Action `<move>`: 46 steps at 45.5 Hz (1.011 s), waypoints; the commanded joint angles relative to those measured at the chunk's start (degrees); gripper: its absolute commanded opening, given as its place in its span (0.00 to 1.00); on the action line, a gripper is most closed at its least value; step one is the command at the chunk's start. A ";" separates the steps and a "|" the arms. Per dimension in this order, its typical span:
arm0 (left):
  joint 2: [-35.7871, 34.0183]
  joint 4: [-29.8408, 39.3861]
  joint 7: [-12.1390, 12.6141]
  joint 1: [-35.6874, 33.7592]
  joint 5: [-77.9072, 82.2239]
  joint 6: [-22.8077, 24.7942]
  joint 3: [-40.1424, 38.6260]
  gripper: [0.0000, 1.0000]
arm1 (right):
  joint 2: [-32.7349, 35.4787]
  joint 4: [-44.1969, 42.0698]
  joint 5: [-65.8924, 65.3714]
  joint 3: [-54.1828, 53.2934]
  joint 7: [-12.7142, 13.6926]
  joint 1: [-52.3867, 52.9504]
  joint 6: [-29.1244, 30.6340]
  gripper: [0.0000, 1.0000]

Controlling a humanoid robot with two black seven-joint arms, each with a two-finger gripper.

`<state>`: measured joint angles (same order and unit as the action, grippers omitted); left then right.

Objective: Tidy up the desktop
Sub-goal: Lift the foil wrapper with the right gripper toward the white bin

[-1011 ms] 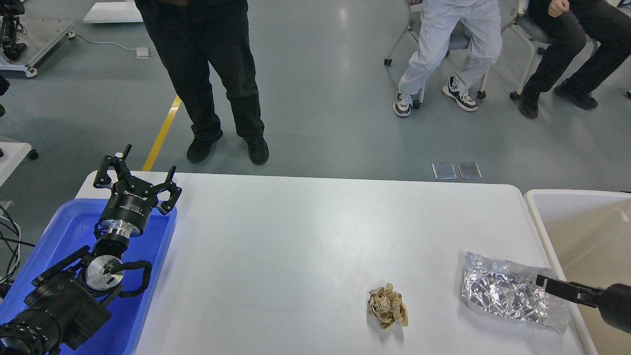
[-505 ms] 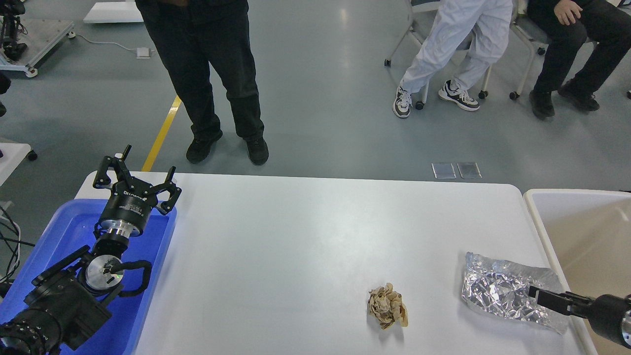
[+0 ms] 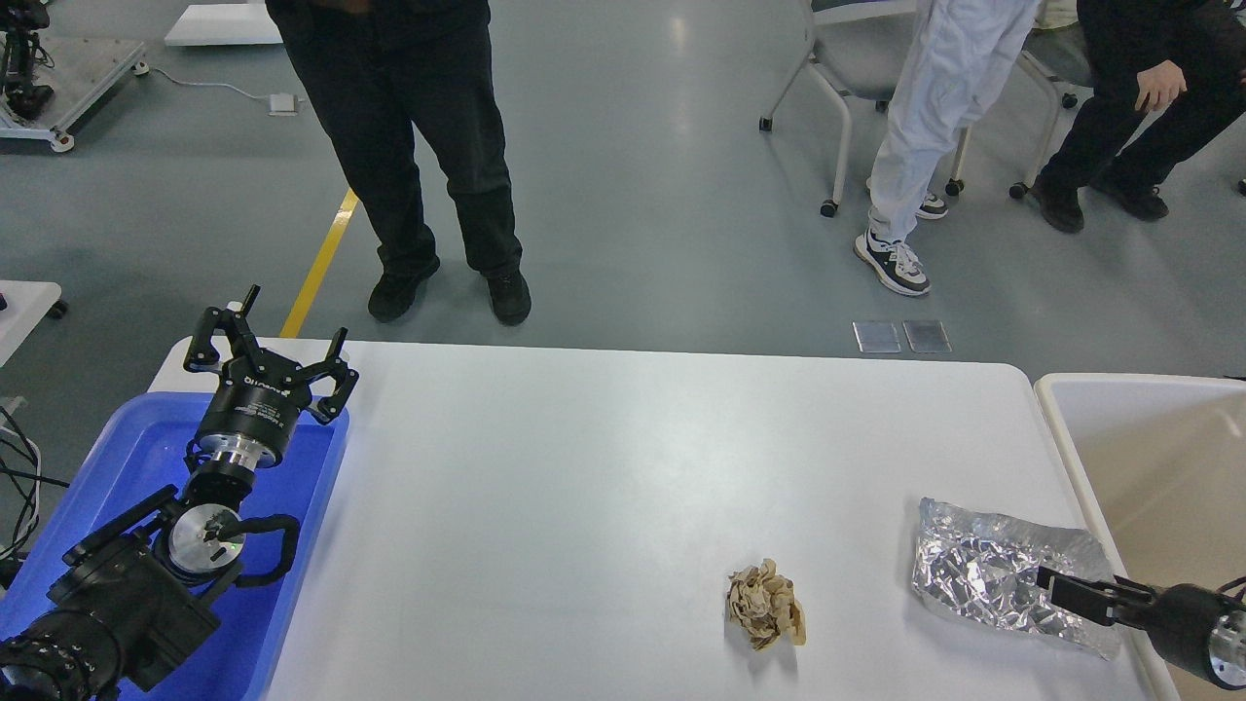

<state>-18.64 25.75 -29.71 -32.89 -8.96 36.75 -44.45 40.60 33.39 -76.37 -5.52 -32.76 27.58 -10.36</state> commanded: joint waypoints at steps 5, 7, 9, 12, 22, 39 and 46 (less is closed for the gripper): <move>0.00 0.00 0.00 0.02 -0.01 -0.01 -0.03 1.00 | -0.44 -1.04 0.17 0.33 -0.64 0.11 -0.28 0.51; 0.00 0.00 0.00 -0.07 -0.01 -0.01 -0.03 1.00 | -0.35 -1.13 0.08 0.33 -0.64 0.11 -0.28 0.45; 0.00 0.00 0.00 -0.07 -0.01 -0.01 -0.03 1.00 | -0.35 -1.40 0.17 0.33 -0.64 0.11 -0.28 0.39; 0.00 0.00 0.00 0.02 -0.01 -0.01 -0.03 1.00 | -0.35 -1.84 0.08 0.42 -0.64 0.11 -0.28 0.25; 0.00 0.00 0.00 0.02 -0.01 -0.01 -0.03 1.00 | 0.09 -2.01 0.08 0.42 -0.64 0.02 -0.19 0.00; 0.00 0.00 0.00 -0.07 0.08 -0.01 -0.03 1.00 | 0.35 -1.49 0.61 1.91 -4.24 0.37 -0.28 0.00; 0.00 0.00 0.00 0.02 0.08 0.08 -0.03 1.00 | 2.20 -0.87 4.29 1.38 -8.02 2.22 0.34 0.00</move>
<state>-18.64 25.75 -29.71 -32.91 -8.97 36.73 -44.47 41.17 31.84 -75.47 -3.90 -36.70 28.02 -10.60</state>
